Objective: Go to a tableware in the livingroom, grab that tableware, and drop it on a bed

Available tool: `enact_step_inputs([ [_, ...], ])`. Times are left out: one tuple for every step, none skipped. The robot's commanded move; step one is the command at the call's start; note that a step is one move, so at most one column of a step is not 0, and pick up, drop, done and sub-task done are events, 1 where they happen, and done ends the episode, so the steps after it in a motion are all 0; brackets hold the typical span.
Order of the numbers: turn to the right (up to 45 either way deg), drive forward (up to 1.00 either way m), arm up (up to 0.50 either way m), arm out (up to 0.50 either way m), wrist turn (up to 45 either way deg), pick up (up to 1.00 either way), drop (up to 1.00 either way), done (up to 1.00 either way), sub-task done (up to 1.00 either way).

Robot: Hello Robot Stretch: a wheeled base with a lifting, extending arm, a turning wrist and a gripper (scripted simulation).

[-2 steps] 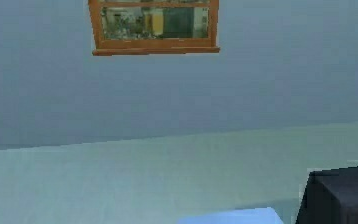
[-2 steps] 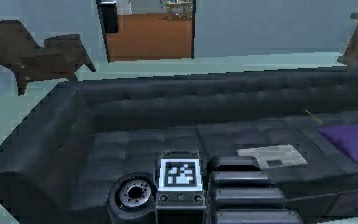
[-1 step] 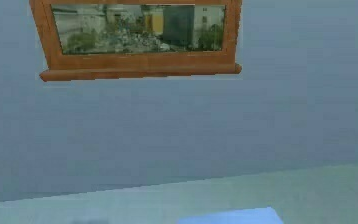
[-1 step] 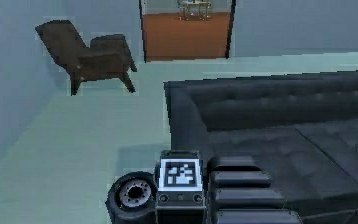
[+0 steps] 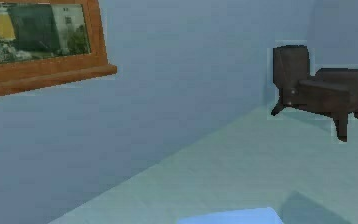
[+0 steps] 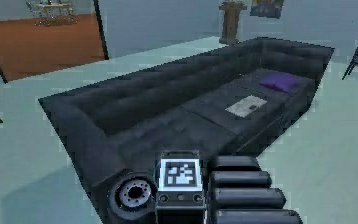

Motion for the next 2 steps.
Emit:
enact_step_inputs([
  [0.0, 0.50, 0.00, 0.00, 0.0, 0.00, 0.00, 0.00, 0.00],
  [45.0, 0.00, 0.00, 0.00, 0.0, 0.00, 0.00, 0.00, 0.00],
])
